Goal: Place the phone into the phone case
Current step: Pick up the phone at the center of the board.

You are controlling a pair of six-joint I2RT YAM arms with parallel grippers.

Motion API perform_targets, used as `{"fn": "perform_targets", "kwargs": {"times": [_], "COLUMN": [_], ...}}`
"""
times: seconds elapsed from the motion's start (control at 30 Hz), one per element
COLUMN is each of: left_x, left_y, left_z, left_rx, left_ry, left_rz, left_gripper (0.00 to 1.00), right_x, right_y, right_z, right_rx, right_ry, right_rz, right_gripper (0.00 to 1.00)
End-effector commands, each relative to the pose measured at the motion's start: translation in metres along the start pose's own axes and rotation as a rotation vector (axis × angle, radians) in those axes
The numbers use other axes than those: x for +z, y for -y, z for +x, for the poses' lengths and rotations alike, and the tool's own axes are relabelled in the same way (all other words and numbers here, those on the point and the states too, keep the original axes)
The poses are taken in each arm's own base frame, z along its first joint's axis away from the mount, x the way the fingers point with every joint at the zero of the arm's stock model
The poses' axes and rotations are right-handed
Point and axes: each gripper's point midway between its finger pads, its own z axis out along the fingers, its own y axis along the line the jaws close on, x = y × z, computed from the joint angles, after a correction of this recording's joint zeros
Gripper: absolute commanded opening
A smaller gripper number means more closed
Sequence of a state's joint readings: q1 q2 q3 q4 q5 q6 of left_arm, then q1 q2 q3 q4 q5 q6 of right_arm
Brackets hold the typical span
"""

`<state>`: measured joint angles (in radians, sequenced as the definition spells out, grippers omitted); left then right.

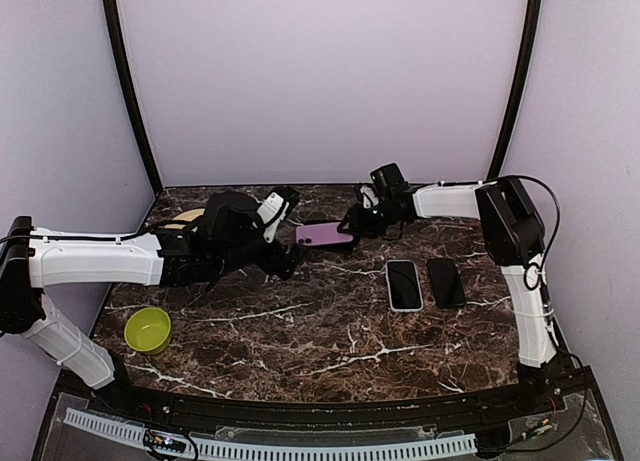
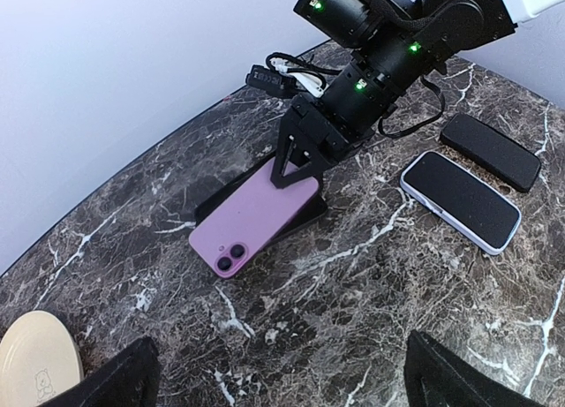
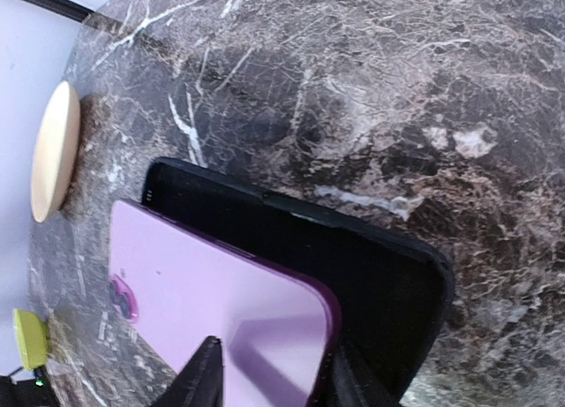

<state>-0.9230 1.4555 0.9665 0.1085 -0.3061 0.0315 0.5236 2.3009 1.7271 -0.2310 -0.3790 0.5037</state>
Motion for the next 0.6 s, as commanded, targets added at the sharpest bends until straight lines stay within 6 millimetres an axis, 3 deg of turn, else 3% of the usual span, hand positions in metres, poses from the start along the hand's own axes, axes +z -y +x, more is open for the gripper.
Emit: {"fn": "perform_targets", "kwargs": {"times": [0.0, 0.33, 0.57], "left_x": [-0.012, -0.014, -0.014], "left_y": [-0.004, -0.002, -0.001], "left_z": [-0.022, -0.025, -0.025], "left_rx": [0.001, -0.001, 0.000], "left_ry": [0.048, 0.059, 0.058], "left_rz": [-0.002, 0.014, 0.019], "left_gripper": [0.99, 0.99, 0.99], "right_x": [0.002, 0.019, 0.025], "right_y": [-0.014, -0.009, -0.010], "right_z": [0.020, 0.030, 0.045], "right_rx": [0.044, 0.116, 0.125], "right_ry": [-0.087, -0.131, -0.181], "right_rz": [-0.084, -0.189, -0.253], "right_gripper": [0.44, 0.46, 0.27]}}
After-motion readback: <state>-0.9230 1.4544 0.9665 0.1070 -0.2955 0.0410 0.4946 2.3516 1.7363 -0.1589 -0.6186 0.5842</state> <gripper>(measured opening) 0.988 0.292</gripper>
